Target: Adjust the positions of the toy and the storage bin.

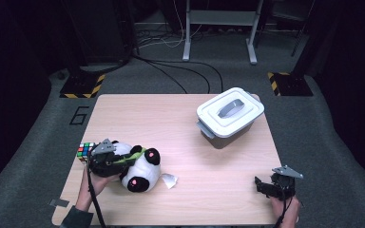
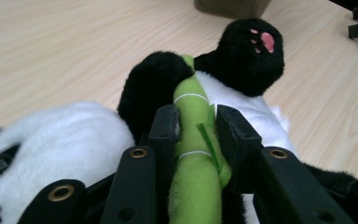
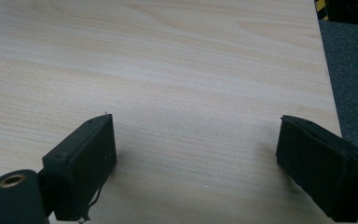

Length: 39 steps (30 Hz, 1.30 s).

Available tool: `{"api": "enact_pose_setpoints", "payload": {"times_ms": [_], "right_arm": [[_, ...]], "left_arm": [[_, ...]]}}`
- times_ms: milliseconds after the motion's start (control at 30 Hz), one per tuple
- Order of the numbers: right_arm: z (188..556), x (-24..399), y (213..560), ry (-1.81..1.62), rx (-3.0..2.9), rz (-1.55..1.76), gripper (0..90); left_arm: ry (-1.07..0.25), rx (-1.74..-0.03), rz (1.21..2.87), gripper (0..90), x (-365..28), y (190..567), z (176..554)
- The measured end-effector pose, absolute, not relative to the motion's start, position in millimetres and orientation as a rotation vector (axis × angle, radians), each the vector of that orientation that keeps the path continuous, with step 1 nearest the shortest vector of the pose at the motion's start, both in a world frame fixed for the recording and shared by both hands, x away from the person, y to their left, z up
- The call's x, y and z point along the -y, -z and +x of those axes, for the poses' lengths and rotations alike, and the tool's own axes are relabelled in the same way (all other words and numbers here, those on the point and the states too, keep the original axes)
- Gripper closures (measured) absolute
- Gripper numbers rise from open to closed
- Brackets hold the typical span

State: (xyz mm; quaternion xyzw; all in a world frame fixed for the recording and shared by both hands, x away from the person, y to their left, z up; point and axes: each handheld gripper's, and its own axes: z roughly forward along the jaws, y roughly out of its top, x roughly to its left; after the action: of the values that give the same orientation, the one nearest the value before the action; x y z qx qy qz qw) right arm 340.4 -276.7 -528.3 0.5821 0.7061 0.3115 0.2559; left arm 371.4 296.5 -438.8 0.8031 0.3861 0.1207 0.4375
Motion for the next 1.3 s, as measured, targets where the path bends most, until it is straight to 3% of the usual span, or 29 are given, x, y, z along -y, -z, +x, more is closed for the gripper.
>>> {"api": "enact_pose_setpoints", "payload": {"times_ms": [133,333,433,500,567,967,1300], "right_arm": [[340,277,528,-0.845,-1.916,1.581,11.1],[340,277,528,-0.846,-1.916,1.581,11.1],[340,277,528,-0.846,-1.916,1.581,11.2],[340,277,528,-0.846,-1.916,1.581,11.1],[340,277,528,-0.846,-1.916,1.581,11.2],[340,277,528,-0.846,-1.916,1.581,11.2],[341,277,528,-0.845,-1.912,1.582,11.2]], "left_arm": [[-0.363,-1.046,1.925,49.3,-292,435,367],[-0.412,-1.123,1.934,46.0,-280,436,375],[-0.397,-1.134,1.934,52.8,-277,447,377],[-0.395,-1.085,1.950,67.2,-274,448,375],[-0.428,-1.012,1.991,72.7,-271,445,375],[-0.371,-0.683,2.061,74.0,-285,422,389],[-0.353,-0.627,2.110,73.7,-309,431,399]]}}
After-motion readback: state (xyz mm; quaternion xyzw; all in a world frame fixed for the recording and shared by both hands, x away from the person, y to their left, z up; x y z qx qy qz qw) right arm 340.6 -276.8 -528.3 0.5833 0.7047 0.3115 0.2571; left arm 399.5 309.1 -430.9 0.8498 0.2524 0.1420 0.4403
